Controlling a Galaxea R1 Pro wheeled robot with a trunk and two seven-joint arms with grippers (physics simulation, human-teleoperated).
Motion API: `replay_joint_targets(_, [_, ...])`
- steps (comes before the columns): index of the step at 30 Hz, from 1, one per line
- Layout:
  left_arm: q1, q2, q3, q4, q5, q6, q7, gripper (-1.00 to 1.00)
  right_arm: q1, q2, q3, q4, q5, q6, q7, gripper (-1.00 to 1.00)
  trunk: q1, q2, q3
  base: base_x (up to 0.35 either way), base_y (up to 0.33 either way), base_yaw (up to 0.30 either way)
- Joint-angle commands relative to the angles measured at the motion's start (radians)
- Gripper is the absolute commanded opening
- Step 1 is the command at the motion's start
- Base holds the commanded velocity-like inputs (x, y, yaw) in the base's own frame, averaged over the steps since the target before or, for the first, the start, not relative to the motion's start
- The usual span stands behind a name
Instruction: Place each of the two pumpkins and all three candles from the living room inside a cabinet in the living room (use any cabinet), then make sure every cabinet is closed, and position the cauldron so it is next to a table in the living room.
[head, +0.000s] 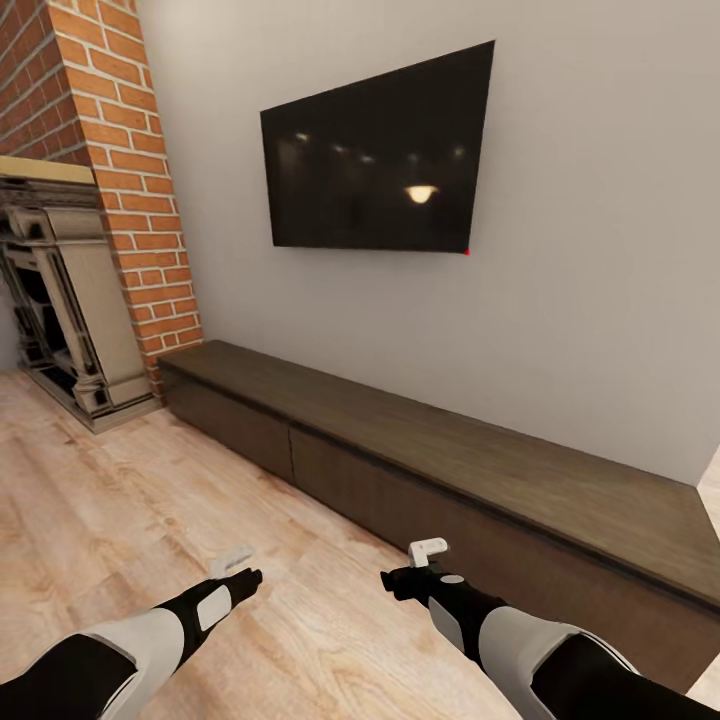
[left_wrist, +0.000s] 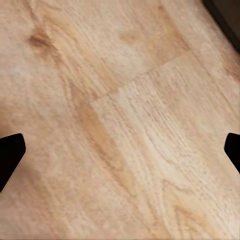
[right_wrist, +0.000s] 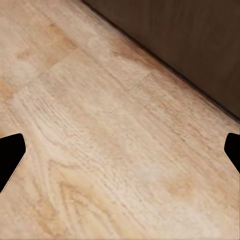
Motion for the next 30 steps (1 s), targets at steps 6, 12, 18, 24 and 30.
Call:
replay_joint_targets(6, [-0.001, 0.0, -0.008, 0.001, 0.006, 0.002, 0.002, 1.0, -0.001, 0.001, 0.007, 0.002, -0.011, -0.005, 0.004, 1.0, -0.003, 0.001, 0.014, 0.0, 0.0, 0.177])
replay_joint_targets(12, [-0.001, 0.0, -0.008, 0.001, 0.006, 0.002, 0.002, 1.0, -0.001, 0.001, 0.007, 0.002, -0.011, -0.004, 0.004, 1.0, -0.006, 0.002, 0.029, 0.0, 0.0, 0.177])
replay_joint_targets(18, [-0.001, 0.0, -0.008, 0.001, 0.006, 0.002, 0.002, 1.0, -0.001, 0.002, 0.008, 0.002, -0.011, -0.004, 0.004, 1.0, -0.008, 0.004, 0.044, 0.0, 0.0, 0.176])
replay_joint_targets(24, [-0.001, 0.0, -0.008, 0.001, 0.006, 0.002, 0.002, 1.0, -0.001, 0.002, 0.008, 0.002, -0.011, -0.004, 0.003, 1.0, -0.011, 0.005, 0.059, 0.0, 0.0, 0.176])
replay_joint_targets(30, [-0.001, 0.0, -0.008, 0.001, 0.006, 0.002, 0.002, 1.0, -0.001, 0.002, 0.009, 0.002, -0.011, -0.004, 0.003, 1.0, -0.014, 0.007, 0.074, 0.0, 0.0, 0.176])
